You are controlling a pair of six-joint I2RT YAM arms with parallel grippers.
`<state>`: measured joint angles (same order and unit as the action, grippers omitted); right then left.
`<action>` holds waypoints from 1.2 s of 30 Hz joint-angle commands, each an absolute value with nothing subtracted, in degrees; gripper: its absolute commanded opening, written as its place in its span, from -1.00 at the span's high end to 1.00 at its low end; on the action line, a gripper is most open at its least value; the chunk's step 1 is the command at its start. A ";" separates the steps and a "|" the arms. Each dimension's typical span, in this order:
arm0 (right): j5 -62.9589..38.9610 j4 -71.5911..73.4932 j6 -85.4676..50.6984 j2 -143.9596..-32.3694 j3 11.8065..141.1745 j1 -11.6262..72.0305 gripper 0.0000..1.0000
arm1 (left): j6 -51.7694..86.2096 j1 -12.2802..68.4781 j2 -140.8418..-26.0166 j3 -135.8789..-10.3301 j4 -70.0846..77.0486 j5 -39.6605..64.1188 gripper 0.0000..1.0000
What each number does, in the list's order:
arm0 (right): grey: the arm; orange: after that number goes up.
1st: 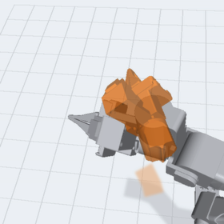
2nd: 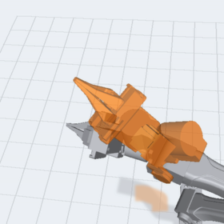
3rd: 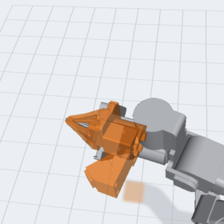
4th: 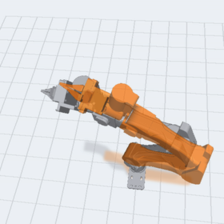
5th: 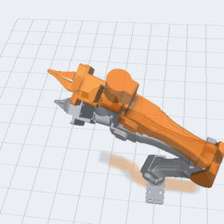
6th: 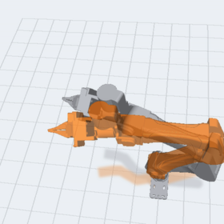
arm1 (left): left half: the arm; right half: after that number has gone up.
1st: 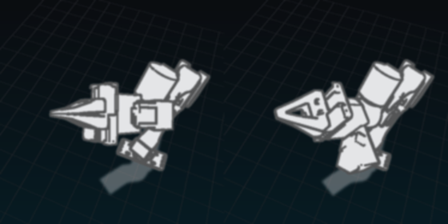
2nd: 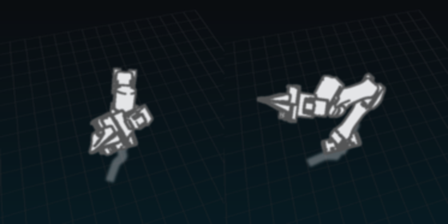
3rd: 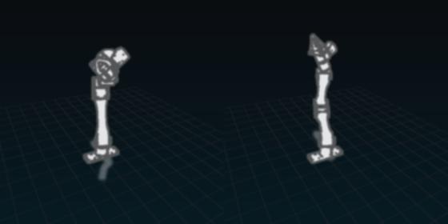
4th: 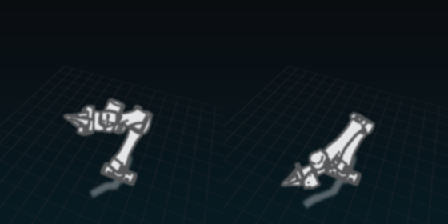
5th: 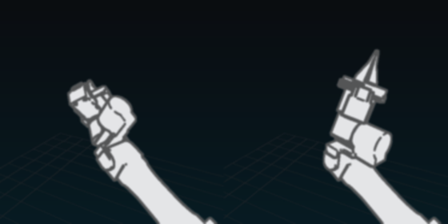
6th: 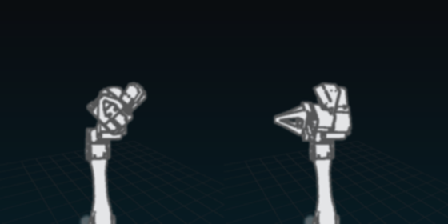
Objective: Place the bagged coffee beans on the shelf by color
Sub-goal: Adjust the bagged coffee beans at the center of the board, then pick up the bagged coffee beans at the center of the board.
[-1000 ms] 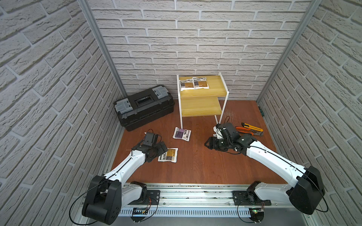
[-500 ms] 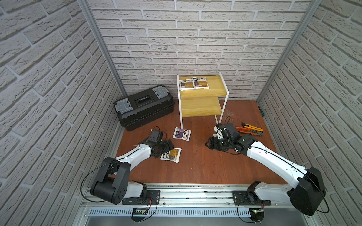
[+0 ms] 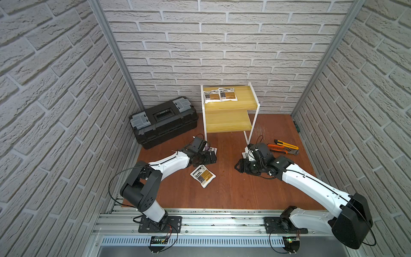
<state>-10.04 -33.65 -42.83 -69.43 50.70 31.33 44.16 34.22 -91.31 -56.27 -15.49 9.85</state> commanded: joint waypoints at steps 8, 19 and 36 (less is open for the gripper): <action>-12.86 -28.15 -43.42 -70.24 47.28 31.11 -0.39 | 44.83 35.47 -78.47 -53.23 -28.94 -6.48 -0.97; -24.97 -15.64 -44.51 -79.55 45.36 31.37 -0.40 | 50.09 34.83 -71.61 -42.34 -35.86 -13.55 -0.97; -34.25 -5.91 -47.94 -97.39 51.64 34.47 -0.39 | 46.05 31.03 -82.60 -41.78 -30.79 -12.84 -0.97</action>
